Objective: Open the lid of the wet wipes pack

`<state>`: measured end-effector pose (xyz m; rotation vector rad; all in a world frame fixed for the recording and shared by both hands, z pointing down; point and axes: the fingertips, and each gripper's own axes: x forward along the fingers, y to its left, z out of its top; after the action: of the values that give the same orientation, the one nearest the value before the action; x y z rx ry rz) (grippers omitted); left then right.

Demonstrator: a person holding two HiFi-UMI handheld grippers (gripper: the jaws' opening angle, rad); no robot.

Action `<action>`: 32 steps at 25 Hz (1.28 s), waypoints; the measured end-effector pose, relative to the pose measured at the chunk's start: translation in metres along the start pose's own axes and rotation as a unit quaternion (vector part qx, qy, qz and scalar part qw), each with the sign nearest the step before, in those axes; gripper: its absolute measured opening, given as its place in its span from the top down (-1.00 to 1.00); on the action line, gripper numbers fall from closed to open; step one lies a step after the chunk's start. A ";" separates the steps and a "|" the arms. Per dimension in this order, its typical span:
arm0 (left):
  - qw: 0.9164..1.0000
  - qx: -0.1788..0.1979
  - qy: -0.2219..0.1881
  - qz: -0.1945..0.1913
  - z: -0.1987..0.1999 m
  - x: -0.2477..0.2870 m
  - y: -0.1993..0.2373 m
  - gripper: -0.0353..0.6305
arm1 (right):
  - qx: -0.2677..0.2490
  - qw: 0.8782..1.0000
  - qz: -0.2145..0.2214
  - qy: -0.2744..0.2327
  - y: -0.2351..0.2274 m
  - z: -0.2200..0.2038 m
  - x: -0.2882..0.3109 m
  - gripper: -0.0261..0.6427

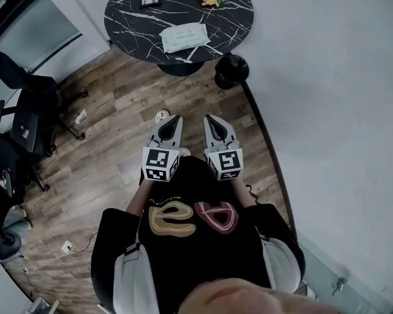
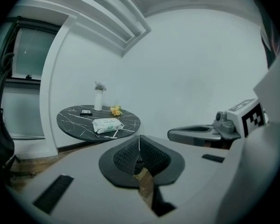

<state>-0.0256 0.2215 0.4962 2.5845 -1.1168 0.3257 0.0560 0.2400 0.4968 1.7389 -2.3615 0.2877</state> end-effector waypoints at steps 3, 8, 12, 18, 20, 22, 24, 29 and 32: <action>1.000 0.005 0.000 -0.008 0.004 0.014 0.002 0.84 | 0.000 1.000 -0.009 0.002 -0.012 0.001 0.006 0.89; 1.000 -0.001 0.000 -0.011 0.011 0.038 0.019 0.84 | -0.002 1.000 -0.026 0.011 -0.034 0.004 0.022 0.89; 1.000 -0.004 0.003 -0.010 0.021 0.057 0.035 0.84 | -0.002 0.999 -0.034 0.018 -0.050 0.009 0.040 0.89; 1.000 0.001 0.006 -0.019 0.040 0.087 0.062 0.84 | -0.003 0.999 -0.046 0.013 -0.064 0.026 0.074 0.89; 1.000 0.005 0.007 -0.024 0.046 0.095 0.070 0.84 | -0.003 0.999 -0.050 0.012 -0.066 0.032 0.086 0.89; 1.000 0.006 0.003 -0.027 0.053 0.104 0.079 0.84 | -0.006 0.999 -0.052 0.011 -0.068 0.036 0.098 0.89; 1.000 0.005 0.000 -0.031 0.058 0.112 0.089 0.84 | -0.010 0.998 -0.055 0.011 -0.069 0.041 0.110 0.89; 0.999 0.004 0.006 -0.044 0.069 0.134 0.115 0.84 | -0.012 0.997 -0.068 0.017 -0.072 0.049 0.141 0.89; 0.999 0.003 0.013 -0.045 0.073 0.147 0.134 0.84 | -0.013 0.997 -0.075 0.020 -0.073 0.055 0.159 0.89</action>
<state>-0.0191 0.0098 0.5013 2.6189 -0.9892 0.3404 0.0769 0.0580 0.4902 1.8693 -2.1828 0.2644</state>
